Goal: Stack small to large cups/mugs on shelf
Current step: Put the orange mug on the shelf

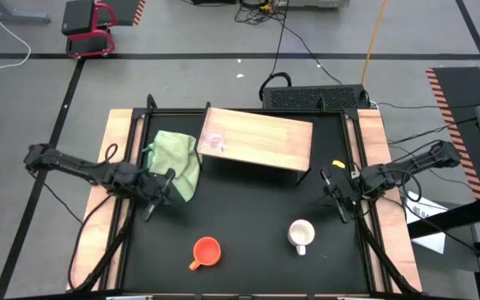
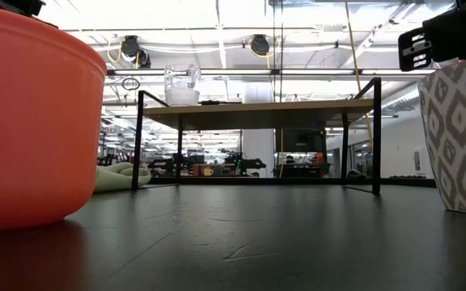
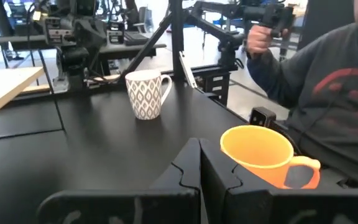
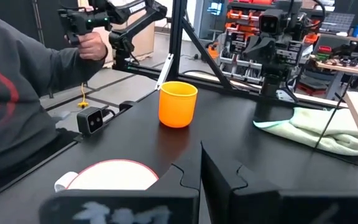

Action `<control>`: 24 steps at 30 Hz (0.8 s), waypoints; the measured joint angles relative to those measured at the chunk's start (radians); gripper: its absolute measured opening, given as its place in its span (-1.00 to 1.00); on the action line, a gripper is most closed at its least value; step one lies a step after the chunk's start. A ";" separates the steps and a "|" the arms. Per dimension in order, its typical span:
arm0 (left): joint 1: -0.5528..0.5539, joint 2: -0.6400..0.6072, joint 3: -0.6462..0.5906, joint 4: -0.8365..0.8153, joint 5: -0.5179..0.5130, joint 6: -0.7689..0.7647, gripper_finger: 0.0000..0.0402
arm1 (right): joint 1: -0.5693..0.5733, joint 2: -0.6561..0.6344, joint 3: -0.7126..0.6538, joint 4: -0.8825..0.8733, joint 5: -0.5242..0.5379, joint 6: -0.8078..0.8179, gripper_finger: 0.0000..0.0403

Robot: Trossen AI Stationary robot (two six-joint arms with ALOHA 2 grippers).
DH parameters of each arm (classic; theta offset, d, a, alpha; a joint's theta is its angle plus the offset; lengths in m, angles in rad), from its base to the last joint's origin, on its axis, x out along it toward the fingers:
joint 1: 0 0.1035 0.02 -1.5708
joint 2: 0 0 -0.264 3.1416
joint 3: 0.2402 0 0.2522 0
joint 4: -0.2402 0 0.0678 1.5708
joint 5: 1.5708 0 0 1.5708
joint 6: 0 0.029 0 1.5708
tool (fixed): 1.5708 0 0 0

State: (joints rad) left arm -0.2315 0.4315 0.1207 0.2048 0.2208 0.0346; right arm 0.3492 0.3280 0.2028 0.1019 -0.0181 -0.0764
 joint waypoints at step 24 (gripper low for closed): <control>-0.322 0.571 0.512 -0.294 -0.347 -0.037 -1.00 | 0.000 0.001 0.000 -0.010 0.000 -0.022 -1.00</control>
State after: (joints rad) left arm -0.5538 1.0028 0.6329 -0.0890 -0.1260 -0.0023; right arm 0.3492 0.3286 0.2028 0.0916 -0.0181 -0.0982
